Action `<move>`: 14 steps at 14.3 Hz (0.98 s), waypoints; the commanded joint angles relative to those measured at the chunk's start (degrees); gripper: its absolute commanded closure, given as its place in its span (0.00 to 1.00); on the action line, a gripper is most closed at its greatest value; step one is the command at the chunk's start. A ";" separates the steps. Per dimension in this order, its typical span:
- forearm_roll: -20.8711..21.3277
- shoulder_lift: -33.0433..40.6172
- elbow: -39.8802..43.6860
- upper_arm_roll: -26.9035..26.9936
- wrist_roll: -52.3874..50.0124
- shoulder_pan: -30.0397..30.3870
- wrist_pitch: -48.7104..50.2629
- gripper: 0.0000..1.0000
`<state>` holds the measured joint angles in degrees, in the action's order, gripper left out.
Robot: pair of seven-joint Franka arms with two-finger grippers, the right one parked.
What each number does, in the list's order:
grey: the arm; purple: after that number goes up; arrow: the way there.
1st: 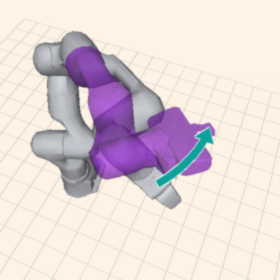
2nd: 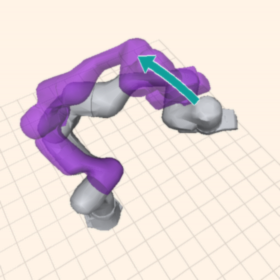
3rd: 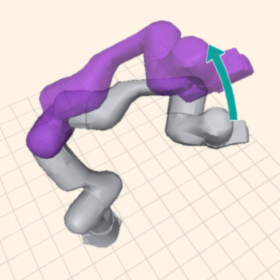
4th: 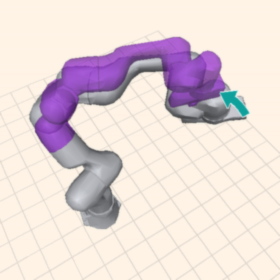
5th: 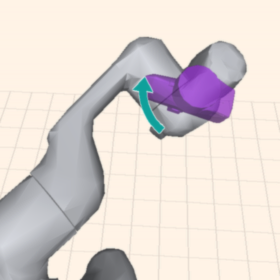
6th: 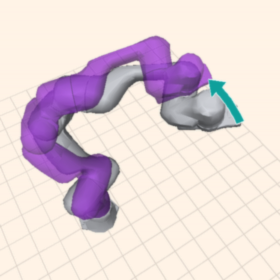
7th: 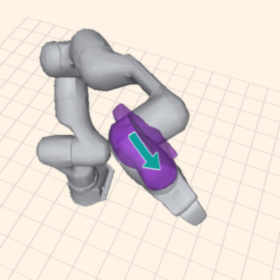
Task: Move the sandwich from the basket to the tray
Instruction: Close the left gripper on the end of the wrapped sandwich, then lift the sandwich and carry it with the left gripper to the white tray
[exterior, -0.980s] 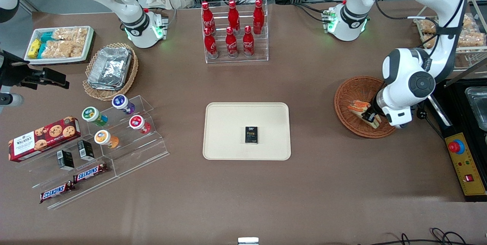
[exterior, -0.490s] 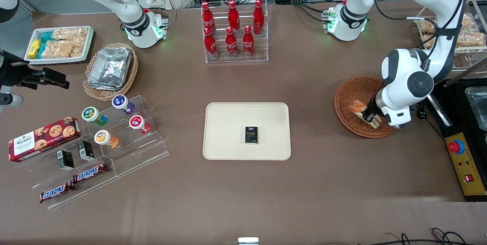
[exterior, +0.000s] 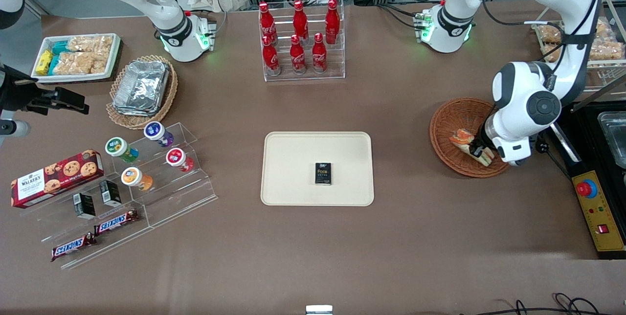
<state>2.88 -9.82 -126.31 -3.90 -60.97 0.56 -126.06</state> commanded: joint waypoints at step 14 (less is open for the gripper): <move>-3.59 -7.47 32.52 -17.78 13.23 -4.25 21.48 1.00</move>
<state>-0.20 -11.81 -98.45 -18.38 -49.95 -3.83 -104.61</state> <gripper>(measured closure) 0.855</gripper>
